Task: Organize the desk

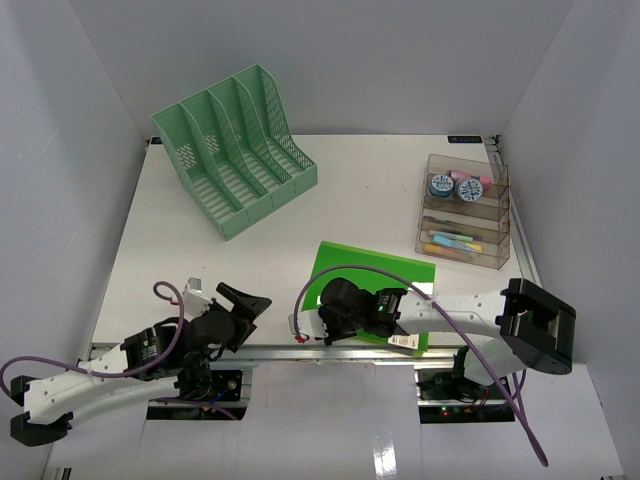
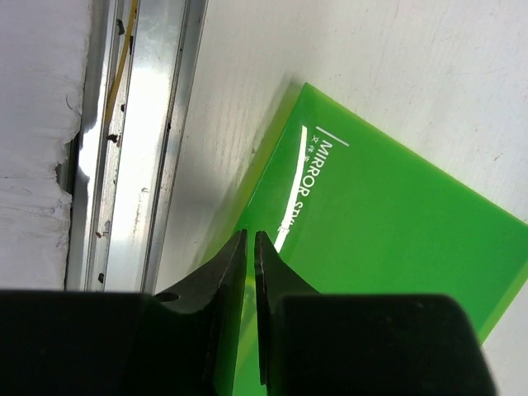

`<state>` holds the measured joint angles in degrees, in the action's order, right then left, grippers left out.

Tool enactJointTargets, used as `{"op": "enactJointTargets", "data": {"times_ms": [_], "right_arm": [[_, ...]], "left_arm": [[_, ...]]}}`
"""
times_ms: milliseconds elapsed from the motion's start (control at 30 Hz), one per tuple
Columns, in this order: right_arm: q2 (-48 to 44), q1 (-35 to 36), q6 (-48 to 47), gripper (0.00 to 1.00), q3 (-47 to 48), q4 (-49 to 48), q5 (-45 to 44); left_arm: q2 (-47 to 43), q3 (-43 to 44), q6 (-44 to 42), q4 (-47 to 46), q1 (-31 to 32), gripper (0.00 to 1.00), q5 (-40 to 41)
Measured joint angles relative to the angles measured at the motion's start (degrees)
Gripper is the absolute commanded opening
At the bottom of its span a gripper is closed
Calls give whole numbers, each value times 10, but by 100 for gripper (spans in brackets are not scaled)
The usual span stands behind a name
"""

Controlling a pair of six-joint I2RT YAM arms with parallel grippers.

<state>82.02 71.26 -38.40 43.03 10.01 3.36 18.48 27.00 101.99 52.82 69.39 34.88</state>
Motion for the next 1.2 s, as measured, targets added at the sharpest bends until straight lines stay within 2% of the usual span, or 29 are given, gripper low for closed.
{"op": "enactJointTargets", "data": {"times_ms": [67,133,233,267,300,400,633,700,833,933,1033,1200], "right_arm": [[-1,0,-2,45,0,-1,0],[-6,0,-2,64,0,1,-1],[-28,0,0,90,0,5,-1],[-40,0,2,94,0,8,-1],[-53,0,3,90,0,12,1],[-91,-11,-3,90,0,41,26],[-135,-108,-20,90,-15,101,97],[-144,-117,-23,91,-21,117,105],[-186,-119,-27,93,-53,144,114],[-212,-121,-11,99,-71,167,98],[-227,-166,20,95,-69,183,90],[-259,-306,38,98,-25,218,132]], "left_arm": [[12,0,9,0,0,98,1],[24,0,13,-3,0,98,1],[36,0,13,-12,0,98,1],[36,-2,11,-18,0,98,1],[35,-4,8,-24,0,98,1],[25,-23,-2,-51,0,98,-2],[-14,-76,-30,-97,0,98,-17],[-31,-89,-40,-109,0,98,-21],[-60,-106,-59,-137,0,98,-26],[-60,-107,-71,-160,0,98,-31],[-27,-105,-98,-188,0,98,-40],[104,-79,-178,-234,0,98,-75]]}}
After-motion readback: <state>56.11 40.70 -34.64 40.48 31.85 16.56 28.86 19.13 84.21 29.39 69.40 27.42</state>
